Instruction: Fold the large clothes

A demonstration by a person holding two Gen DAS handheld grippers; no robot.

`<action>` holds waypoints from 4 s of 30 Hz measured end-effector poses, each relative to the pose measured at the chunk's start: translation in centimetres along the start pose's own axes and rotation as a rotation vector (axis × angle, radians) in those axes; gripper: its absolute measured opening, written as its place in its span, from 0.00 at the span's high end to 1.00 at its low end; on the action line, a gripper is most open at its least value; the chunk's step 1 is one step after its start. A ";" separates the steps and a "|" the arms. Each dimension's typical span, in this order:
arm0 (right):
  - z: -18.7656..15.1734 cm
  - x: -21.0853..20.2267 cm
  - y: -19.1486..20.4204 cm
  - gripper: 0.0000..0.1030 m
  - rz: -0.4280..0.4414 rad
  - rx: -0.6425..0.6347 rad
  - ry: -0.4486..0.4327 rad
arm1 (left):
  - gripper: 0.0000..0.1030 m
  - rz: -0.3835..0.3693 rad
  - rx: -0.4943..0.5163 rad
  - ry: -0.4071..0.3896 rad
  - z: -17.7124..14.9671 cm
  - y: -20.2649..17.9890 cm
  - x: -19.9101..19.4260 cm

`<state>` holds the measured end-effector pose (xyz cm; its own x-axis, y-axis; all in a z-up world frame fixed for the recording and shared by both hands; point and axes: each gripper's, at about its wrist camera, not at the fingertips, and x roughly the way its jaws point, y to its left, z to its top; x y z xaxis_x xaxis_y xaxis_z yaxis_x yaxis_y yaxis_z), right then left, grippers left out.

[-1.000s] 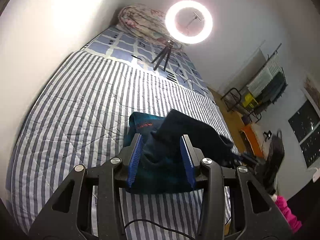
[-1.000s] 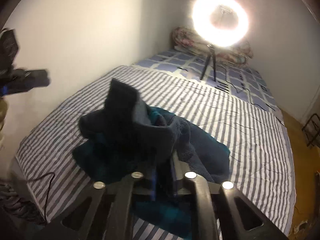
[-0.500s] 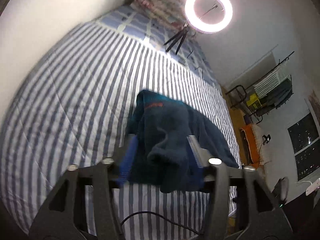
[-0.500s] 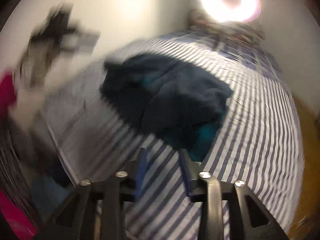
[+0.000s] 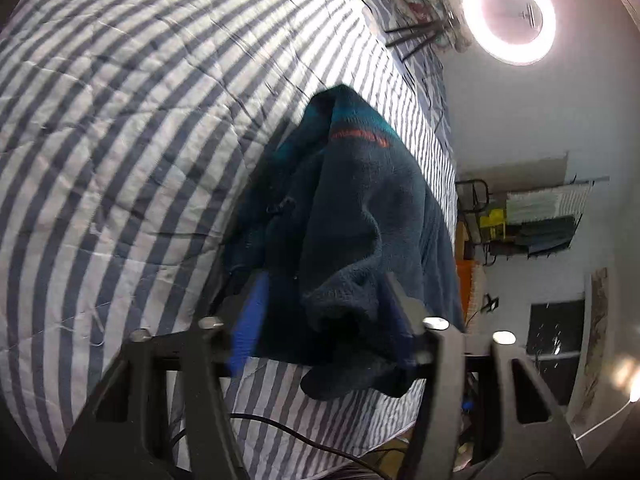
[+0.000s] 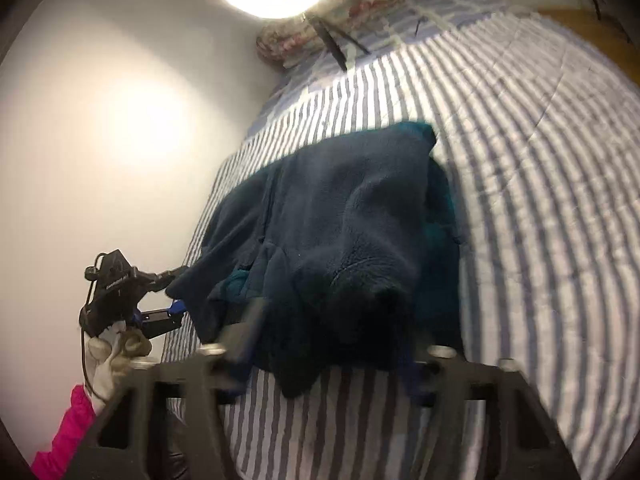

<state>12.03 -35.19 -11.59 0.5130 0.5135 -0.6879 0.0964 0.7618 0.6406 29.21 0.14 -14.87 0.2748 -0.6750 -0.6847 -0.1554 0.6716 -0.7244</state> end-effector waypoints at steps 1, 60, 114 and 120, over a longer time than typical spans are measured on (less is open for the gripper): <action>0.0 0.2 0.0 0.88 -0.010 0.014 0.006 | 0.82 0.018 0.030 0.010 -0.3 -0.4 0.4; 2.6 -1.9 0.2 0.38 -0.223 -0.267 -0.072 | 0.40 0.121 0.282 -0.087 0.1 -2.1 -0.5; 8.7 7.1 -3.1 0.67 -0.025 -0.145 0.069 | 0.74 0.162 0.318 -0.044 1.8 -4.4 4.2; 9.9 5.4 -1.4 0.70 -0.058 -0.210 0.032 | 0.79 0.149 0.352 -0.068 1.2 -6.1 2.8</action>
<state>23.16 -37.35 -12.82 0.4838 0.4764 -0.7341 -0.0566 0.8541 0.5170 32.07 -5.49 -12.32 0.3377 -0.5480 -0.7653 0.1331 0.8327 -0.5375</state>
